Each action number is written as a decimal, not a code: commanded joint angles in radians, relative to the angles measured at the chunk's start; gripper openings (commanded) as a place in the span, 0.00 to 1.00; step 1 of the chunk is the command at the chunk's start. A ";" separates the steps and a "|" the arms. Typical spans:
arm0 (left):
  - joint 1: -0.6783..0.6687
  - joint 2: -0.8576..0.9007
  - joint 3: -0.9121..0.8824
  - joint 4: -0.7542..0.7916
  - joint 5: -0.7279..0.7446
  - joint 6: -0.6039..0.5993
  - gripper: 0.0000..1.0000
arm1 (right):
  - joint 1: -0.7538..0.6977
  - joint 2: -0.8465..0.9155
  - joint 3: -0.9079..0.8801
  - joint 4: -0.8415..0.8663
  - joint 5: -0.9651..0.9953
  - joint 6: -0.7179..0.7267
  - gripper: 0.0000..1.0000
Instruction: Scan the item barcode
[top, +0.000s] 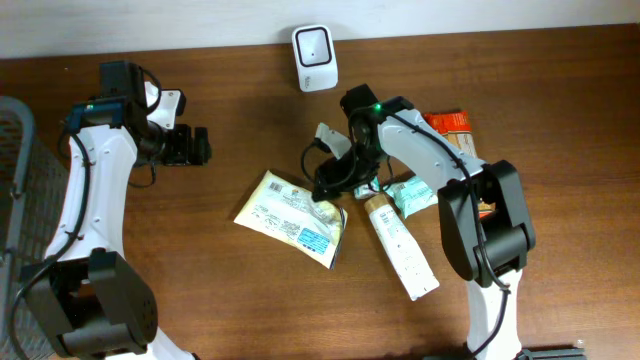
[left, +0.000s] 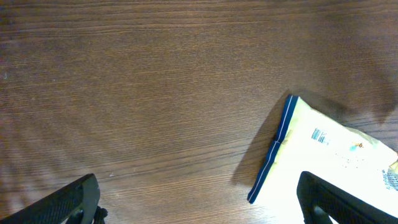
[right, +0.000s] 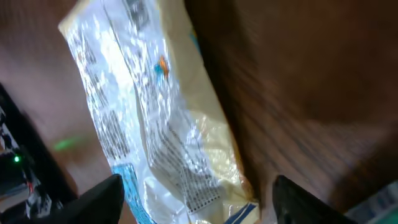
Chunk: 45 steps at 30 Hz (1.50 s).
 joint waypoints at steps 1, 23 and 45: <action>-0.002 0.003 0.005 0.002 0.008 -0.009 0.99 | -0.011 0.003 0.116 -0.048 0.018 -0.005 0.76; -0.002 0.003 0.005 0.002 0.008 -0.009 0.99 | 0.386 -0.011 -0.066 -0.174 0.292 0.451 0.04; -0.002 0.003 0.005 0.002 0.008 -0.009 0.99 | 0.138 0.152 0.181 0.004 0.429 0.220 0.99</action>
